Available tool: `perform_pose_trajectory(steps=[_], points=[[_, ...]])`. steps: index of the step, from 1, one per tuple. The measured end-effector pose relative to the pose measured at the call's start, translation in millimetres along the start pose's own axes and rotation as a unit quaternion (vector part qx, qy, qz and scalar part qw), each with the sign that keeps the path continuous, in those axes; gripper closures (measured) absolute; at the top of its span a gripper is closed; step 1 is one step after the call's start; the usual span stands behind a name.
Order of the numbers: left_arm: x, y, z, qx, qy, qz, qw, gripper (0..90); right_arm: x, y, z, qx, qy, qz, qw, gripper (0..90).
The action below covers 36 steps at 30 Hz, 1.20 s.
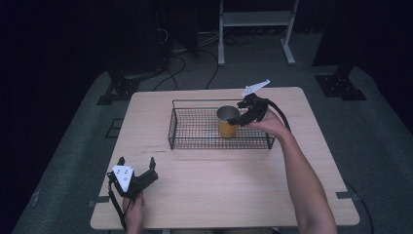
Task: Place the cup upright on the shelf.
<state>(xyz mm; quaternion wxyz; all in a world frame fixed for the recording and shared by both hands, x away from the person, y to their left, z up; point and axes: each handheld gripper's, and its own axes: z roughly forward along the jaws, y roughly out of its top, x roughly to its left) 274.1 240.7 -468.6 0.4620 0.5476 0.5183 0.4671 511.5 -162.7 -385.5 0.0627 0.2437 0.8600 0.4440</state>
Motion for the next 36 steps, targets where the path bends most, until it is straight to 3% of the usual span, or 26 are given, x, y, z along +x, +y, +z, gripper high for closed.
perform_pose_trajectory(steps=[16,36], points=[[-0.7,-0.2,-0.6,-0.001,-0.003,0.004,1.0,0.0,-2.3,-3.4,-22.6,-0.024,0.0,0.01,0.9997,0.0],[-0.3,-0.3,-1.5,-0.001,-0.004,0.001,1.0,0.0,7.3,-8.7,-44.1,-0.045,0.008,0.006,0.9989,0.0]])
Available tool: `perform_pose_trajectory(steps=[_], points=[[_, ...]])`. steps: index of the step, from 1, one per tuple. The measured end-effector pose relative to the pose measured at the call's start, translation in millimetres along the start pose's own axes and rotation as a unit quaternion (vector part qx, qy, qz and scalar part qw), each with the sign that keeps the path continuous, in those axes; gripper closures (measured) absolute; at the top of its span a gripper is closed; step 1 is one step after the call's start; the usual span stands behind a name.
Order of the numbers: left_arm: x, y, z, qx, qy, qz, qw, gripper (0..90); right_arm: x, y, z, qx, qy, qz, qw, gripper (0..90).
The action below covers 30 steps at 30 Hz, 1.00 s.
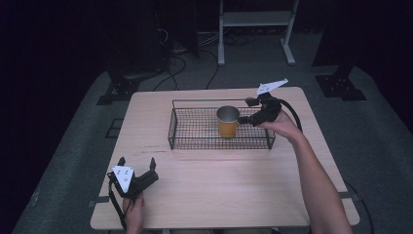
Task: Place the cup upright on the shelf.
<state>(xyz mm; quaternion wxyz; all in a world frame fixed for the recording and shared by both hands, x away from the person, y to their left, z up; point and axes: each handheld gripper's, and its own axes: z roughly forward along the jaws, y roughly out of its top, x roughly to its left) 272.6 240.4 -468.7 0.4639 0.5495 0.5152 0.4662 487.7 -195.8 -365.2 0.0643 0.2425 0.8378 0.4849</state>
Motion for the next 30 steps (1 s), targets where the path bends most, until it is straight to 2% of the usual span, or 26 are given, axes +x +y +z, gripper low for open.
perform_pose_trajectory(steps=[6,20,30], points=[[-0.3,-0.1,-0.2,0.0,0.0,0.001,1.0,0.0,2.1,-1.6,-6.3,0.002,0.003,0.0,1.0,0.0],[-0.8,0.0,0.0,0.001,0.0,0.002,1.0,0.0,6.2,-12.0,-28.7,-0.018,0.007,0.005,0.9998,0.0],[-1.0,0.0,0.3,0.003,0.002,0.002,1.0,0.0,11.9,-10.0,-40.6,-0.028,0.015,0.001,0.9995,0.0]])
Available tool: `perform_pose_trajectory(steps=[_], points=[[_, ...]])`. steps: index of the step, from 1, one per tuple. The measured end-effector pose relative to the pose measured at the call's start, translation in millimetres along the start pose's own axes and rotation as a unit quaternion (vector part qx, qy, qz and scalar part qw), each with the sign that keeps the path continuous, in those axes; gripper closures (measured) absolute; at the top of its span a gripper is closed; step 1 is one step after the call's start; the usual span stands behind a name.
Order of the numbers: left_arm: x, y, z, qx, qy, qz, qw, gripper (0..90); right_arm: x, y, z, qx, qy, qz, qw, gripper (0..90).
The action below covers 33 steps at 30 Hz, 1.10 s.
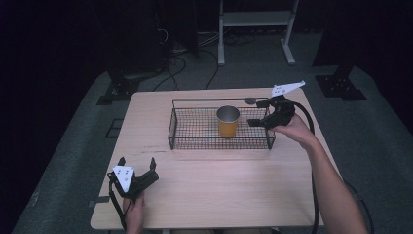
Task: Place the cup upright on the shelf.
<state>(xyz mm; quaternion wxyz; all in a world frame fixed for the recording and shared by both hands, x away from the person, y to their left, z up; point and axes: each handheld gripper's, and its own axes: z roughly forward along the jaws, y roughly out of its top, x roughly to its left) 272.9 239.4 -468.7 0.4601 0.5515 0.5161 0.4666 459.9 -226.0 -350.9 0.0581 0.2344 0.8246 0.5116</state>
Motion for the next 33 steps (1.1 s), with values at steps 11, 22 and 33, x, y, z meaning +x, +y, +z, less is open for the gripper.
perform_pose_trajectory(steps=[11,22,33], points=[[-0.3,0.1,0.3,0.001,0.001,0.001,1.0,0.0,3.4,-11.3,-4.8,-0.007,0.005,0.002,1.0,0.0],[-0.3,0.1,0.2,0.002,0.001,0.0,1.0,0.0,2.8,-26.3,-9.8,-0.006,0.009,0.015,0.9998,0.0],[-0.4,0.1,0.1,0.002,0.002,0.0,1.0,0.0,7.3,-37.3,-12.4,-0.016,0.015,0.02,0.9996,0.0]])
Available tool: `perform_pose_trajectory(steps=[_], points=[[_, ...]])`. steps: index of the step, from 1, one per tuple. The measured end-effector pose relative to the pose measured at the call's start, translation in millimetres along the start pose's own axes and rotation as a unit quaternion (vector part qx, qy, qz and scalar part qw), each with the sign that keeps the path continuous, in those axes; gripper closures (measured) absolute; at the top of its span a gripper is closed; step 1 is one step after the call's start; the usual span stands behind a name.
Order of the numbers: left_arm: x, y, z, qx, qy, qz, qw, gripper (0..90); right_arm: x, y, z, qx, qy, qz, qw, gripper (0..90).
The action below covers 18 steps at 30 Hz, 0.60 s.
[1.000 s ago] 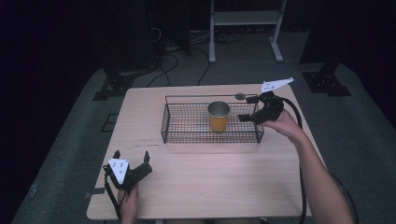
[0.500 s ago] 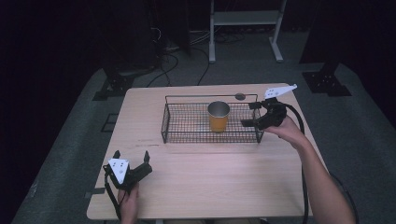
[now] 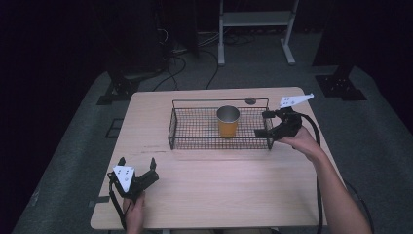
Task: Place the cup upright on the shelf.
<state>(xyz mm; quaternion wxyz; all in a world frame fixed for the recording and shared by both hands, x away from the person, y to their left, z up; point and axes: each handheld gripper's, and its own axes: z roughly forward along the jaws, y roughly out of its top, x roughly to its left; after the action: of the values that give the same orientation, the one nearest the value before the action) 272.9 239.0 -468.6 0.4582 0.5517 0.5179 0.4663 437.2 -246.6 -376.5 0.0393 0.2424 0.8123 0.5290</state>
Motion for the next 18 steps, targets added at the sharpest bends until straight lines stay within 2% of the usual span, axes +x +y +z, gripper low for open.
perform_pose_trajectory(steps=[3,16,18], points=[[-0.2,0.0,-0.1,0.0,-0.001,0.003,1.0,0.0,2.6,-2.5,-1.6,-0.007,-0.001,-0.005,1.0,0.0],[-0.4,0.0,0.2,0.001,-0.001,0.004,1.0,0.0,5.4,-20.4,-10.3,-0.014,-0.003,0.006,0.9999,0.0],[-0.1,0.0,0.3,0.001,-0.001,0.004,1.0,0.0,6.7,-22.4,-11.0,-0.014,0.008,0.01,0.9998,0.0]])
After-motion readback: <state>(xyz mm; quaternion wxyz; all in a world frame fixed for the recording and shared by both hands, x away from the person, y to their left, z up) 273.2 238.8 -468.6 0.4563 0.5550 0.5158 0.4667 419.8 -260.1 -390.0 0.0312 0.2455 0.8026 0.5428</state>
